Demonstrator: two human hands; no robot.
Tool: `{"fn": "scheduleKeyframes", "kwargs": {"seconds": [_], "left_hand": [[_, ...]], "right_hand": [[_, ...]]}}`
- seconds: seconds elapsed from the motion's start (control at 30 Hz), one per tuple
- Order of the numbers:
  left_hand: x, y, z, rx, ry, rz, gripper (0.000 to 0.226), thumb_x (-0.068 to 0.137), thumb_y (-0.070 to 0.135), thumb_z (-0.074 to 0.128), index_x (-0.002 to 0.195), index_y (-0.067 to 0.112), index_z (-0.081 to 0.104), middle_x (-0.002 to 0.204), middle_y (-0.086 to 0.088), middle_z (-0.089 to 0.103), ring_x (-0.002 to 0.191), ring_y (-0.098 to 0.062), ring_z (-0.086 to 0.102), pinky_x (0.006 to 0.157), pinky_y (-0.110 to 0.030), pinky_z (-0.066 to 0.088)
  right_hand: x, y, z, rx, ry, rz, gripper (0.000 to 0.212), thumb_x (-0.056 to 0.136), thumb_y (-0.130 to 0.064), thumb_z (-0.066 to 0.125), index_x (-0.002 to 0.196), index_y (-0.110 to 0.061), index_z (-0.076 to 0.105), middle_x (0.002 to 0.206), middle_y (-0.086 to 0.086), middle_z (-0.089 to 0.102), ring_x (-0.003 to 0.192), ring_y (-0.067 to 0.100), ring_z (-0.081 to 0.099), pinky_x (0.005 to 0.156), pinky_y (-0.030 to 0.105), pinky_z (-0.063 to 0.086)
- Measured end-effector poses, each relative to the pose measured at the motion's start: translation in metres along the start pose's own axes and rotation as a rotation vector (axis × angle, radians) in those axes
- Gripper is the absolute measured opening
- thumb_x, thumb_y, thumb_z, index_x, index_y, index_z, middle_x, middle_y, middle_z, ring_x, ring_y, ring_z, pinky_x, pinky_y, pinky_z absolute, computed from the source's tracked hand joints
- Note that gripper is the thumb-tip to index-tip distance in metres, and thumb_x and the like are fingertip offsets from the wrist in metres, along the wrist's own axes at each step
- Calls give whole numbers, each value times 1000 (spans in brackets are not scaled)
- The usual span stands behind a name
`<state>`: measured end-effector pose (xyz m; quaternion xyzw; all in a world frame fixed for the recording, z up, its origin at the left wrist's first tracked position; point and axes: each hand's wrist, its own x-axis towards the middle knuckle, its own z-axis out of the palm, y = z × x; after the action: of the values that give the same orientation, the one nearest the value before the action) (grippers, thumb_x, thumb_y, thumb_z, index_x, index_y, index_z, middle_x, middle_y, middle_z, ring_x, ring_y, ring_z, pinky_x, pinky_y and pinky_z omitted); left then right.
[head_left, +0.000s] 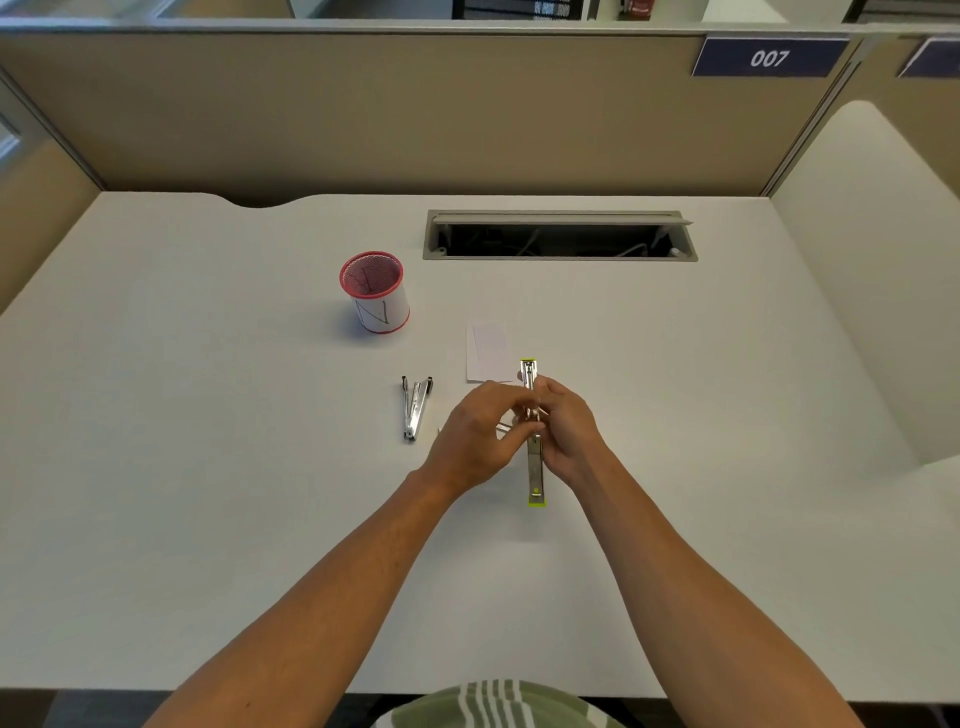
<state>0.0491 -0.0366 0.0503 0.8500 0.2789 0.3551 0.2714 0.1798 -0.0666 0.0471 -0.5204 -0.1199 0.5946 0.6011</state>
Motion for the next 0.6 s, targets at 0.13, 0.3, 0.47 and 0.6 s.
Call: {"fn": "scheduleKeyframes", "kwargs": {"seconds": [0.13,0.3,0.47,0.6], "left_hand": [[0,-3,-2,-189,107,-193,13,85,22,69,96,16,65,93,14,65,81,-5,61,67,-21,47],[0,-29,9,-11,17,-396,13,89,18,64,101,14,67,100,1,64,91,-11,57,80,-25,44],[-4,-48,27,350,-417,-323,32,95,21,54,126,16,61,128,-4,55,113,-27,47,94,-36,39],[-7,-53,31,459,-464,-264,29,98,21,48,122,15,63,121,-6,58,106,-28,49,83,-36,41]], "right_hand": [[1,-1,-4,39,33,41,17,98,-8,50,98,-6,67,75,7,64,53,13,56,46,23,46],[-1,-3,-10,63,44,61,18,100,-10,48,104,-3,65,81,10,58,55,13,50,44,21,42],[-4,-2,-14,53,20,75,20,101,-8,45,104,-3,64,82,10,56,58,14,49,45,22,42],[-6,-2,-16,49,3,87,20,101,-6,45,108,0,62,81,10,55,59,14,49,45,21,42]]}}
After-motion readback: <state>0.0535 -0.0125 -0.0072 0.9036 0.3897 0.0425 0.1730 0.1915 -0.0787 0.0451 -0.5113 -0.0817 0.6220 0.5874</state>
